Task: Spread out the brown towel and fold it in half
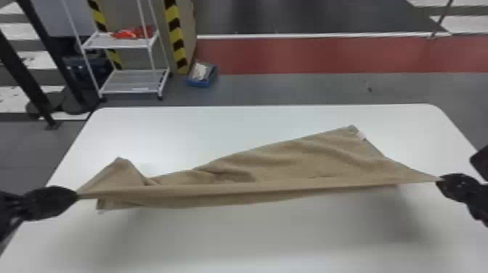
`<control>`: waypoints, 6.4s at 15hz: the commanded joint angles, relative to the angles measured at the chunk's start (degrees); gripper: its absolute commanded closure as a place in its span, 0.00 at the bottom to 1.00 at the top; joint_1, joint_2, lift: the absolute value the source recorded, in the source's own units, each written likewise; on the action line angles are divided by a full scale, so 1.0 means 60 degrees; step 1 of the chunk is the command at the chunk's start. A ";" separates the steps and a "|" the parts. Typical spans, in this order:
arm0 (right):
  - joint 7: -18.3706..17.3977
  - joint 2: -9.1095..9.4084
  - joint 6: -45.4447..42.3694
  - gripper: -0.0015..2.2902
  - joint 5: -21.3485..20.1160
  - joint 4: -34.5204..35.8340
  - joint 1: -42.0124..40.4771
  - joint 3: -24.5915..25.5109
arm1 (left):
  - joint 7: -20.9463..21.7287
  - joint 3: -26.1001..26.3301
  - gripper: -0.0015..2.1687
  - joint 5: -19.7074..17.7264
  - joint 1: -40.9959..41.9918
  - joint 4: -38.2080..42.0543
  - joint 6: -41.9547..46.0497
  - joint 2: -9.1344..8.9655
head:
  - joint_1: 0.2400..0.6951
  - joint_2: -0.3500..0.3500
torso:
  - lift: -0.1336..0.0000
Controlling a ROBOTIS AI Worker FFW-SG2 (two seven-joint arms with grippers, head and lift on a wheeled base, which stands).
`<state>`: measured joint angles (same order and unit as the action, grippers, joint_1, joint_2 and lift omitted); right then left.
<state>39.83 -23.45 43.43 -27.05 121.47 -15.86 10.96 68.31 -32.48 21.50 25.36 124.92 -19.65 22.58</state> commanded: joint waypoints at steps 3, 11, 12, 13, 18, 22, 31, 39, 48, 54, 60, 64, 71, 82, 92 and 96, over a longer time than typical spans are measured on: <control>-0.0104 0.0173 0.0637 0.58 0.1842 0.0819 -0.0110 0.1630 | 0.0143 -0.1193 0.66 -0.1239 -0.0227 0.0991 -0.0411 -0.0042 | 1.00 0.50 | 0.04; -0.0851 0.1008 0.1399 0.58 0.1901 0.1068 0.0462 0.1015 | -0.0297 0.1619 0.65 -0.0829 -0.1882 0.0507 -0.1817 -0.0350 | 1.00 0.42 | 0.04; -0.0676 0.1052 0.1399 0.58 0.1666 0.1083 0.0403 0.1000 | -0.0502 0.1766 0.57 -0.0976 -0.1677 0.0376 -0.1758 -0.0438 | 1.00 0.41 | 0.04; -0.0617 0.1081 0.1486 0.58 0.1212 0.1083 0.0286 0.0985 | -0.0765 0.2044 0.42 -0.1034 -0.1399 0.0332 -0.1758 -0.0540 | 1.00 0.40 | 0.04; -0.0441 0.1565 0.0783 0.58 0.0128 0.1053 -0.1135 0.1425 | -0.1249 0.3362 0.04 -0.1386 -0.0637 0.0493 -0.0704 -0.0818 | 1.00 0.22 | 0.04; -0.0427 0.2165 -0.0066 0.58 0.0128 0.1053 -0.1619 0.1806 | -0.1688 0.4432 0.04 -0.1108 -0.0549 0.0068 0.0849 -0.0774 | 1.00 0.04 | 0.04; -0.0412 0.2605 -0.0271 0.58 0.0143 0.1127 -0.1809 0.1864 | -0.3475 0.6893 0.25 0.0723 -0.1369 -0.1294 0.2431 -0.0760 | 1.00 0.00 | 0.04; -0.0412 0.2707 -0.0301 0.58 0.0231 0.1185 -0.1882 0.1996 | -0.4076 0.7698 0.35 0.1895 -0.2160 -0.2217 0.2431 -0.0760 | 1.00 0.00 | 0.04; -0.0427 0.2678 -0.0447 0.58 0.0348 0.1068 -0.1794 0.2201 | -0.3519 0.6365 0.88 0.1104 -0.1955 -0.1514 0.2050 -0.0628 | 1.00 0.00 | 0.04; -0.0397 0.2722 -0.0535 0.58 0.0275 0.1200 -0.1882 0.2099 | -0.0355 0.1854 0.88 -0.3920 -0.1809 -0.2246 0.2783 -0.0555 | 1.00 0.02 | 0.04; 0.0042 0.2854 -0.0535 0.58 -0.0018 0.1405 -0.1897 0.1557 | 0.0451 0.1356 0.39 -0.5780 -0.1428 -0.5074 0.5830 -0.0218 | 1.00 0.28 | 0.04; 0.0042 0.2854 -0.0535 0.58 0.0011 0.1522 -0.1941 0.1644 | -0.0502 0.1194 0.01 -0.5531 -0.1750 -0.6202 0.6445 0.0031 | 1.00 0.36 | 0.04; 0.0042 0.2956 -0.0447 0.58 -0.0004 0.1551 -0.1750 0.1586 | -0.0458 0.0975 0.12 -0.4052 0.0301 -0.2305 0.5273 -0.0174 | 1.00 0.43 | 0.04; 0.0042 0.3235 -0.0447 0.58 -0.0209 0.1595 -0.1809 0.1410 | -0.3768 0.5281 0.13 -0.0243 0.0330 -0.0122 0.2460 -0.0350 | 1.00 0.07 | 0.04; 0.0071 0.3249 -0.0447 0.58 -0.0033 0.1932 -0.1985 0.1703 | -0.6830 0.5691 0.13 0.2642 0.0564 -0.0708 0.0175 0.0236 | 1.00 0.16 | 0.04; 0.0071 0.3235 -0.0447 0.58 -0.0033 0.1932 -0.1985 0.1703 | -0.6830 0.3831 0.13 0.1690 0.1209 0.0009 0.0087 0.0236 | 1.00 0.29 | 0.04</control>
<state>40.25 -4.02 40.74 -27.25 133.07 -27.78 21.23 27.31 -5.78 33.50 31.50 124.08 -18.84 24.06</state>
